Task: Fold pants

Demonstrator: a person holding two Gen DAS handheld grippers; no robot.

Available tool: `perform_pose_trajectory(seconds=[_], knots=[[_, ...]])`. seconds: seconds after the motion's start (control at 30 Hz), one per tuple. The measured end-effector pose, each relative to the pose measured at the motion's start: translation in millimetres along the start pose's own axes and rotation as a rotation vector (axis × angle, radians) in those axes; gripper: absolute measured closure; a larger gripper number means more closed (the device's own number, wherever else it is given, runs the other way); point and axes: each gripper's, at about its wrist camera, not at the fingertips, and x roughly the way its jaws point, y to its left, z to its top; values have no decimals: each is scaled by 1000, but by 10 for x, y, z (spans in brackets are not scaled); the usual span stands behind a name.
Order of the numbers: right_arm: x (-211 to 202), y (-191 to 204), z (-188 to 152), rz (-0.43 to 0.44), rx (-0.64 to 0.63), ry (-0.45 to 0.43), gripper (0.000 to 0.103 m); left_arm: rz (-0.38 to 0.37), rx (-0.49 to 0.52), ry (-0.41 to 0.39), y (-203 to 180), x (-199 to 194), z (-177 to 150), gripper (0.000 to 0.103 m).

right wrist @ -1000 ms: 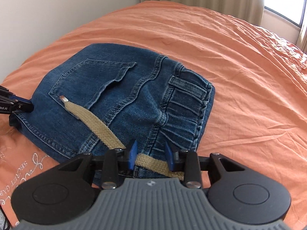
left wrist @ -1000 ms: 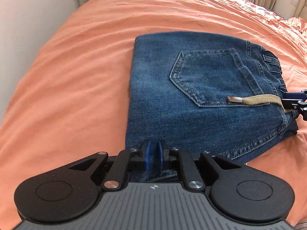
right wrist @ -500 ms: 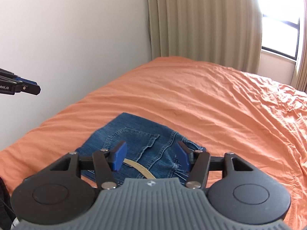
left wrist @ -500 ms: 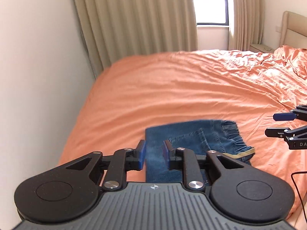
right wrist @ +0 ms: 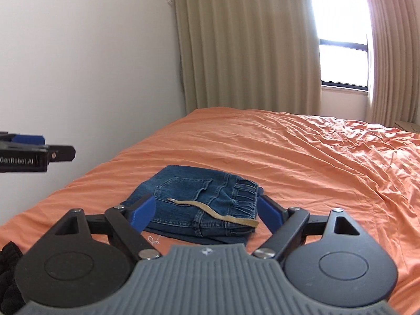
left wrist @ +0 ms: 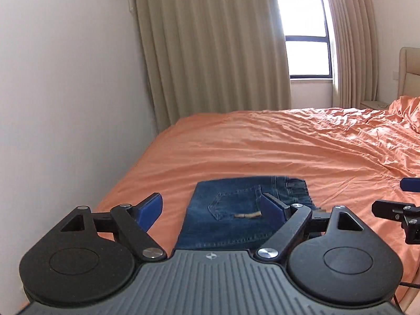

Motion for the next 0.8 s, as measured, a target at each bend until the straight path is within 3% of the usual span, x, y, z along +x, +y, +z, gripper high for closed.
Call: perform_pose_trajectory(seconds=[0.1,0.43,0.8], knots=[[-24,56,-184,-70,7,-4,22,2,-58,45,-81,58,-212,5],[157,75,-472,-97,47,40,23,4,-51,128,-316,170,-627,5],[189,-23,-489,-110,61,54,23,12,-53,133,-366,165,-653,5]])
